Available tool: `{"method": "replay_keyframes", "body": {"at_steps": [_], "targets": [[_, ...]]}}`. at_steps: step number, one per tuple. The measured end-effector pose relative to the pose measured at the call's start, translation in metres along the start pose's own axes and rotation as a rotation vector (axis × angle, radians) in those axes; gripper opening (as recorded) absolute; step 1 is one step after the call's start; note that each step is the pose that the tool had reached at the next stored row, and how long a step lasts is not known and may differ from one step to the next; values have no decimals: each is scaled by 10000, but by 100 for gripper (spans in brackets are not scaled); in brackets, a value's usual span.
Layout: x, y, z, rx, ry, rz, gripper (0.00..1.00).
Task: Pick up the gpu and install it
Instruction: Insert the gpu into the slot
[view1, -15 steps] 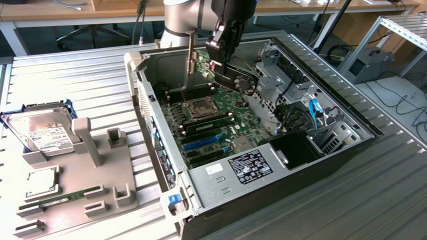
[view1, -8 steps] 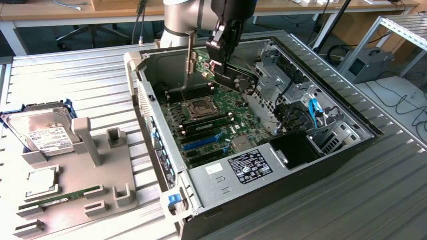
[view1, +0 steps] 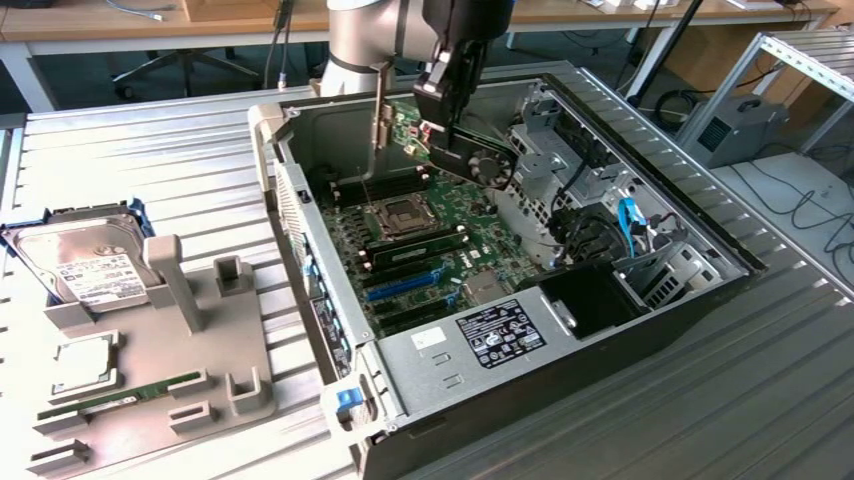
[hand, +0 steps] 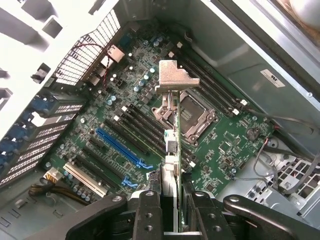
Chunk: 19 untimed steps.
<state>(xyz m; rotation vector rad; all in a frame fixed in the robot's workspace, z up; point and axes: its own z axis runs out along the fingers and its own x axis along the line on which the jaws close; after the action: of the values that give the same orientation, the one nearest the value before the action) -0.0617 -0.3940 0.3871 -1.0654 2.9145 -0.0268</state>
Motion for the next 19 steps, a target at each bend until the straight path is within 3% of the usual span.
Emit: {"method": "replay_keyframes", "body": {"at_steps": [19], "targets": [[0,0,0,-16,-16,-551,27]]}}
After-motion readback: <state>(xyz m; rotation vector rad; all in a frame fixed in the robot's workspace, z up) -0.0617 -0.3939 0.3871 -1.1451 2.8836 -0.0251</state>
